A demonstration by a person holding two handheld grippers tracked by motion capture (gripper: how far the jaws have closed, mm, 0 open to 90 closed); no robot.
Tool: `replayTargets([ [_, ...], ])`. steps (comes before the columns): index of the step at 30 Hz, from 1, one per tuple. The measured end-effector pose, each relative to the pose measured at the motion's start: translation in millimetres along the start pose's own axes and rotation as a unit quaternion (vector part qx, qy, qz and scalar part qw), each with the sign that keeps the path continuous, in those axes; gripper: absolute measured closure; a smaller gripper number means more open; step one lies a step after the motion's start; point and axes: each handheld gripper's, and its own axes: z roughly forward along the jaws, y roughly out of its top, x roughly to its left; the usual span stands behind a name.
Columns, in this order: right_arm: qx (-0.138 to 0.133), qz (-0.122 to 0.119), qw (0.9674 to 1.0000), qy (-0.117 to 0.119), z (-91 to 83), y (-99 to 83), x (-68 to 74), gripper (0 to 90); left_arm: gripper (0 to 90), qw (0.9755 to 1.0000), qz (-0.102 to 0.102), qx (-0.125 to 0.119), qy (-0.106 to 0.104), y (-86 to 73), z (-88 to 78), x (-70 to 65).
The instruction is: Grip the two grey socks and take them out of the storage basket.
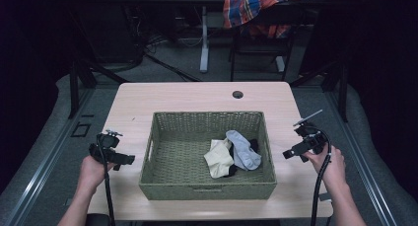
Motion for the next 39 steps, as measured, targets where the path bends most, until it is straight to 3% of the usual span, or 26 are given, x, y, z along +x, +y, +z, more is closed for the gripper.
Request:
replayTargets([
  [24, 0.001, -0.017, 0.9998, 0.01, -10.4, 5.7, 4.0, 0.0, 0.2, 1.0, -0.001, 0.003, 0.006, -0.7, -0.2, 1.6],
  [39, -0.013, -0.033, 0.9993, 0.007, -32.9, 14.7, 15.1, 0.0, 0.2, 1.0, -0.002, 0.003, 0.004, -2.7, -1.1, 2.6],
])
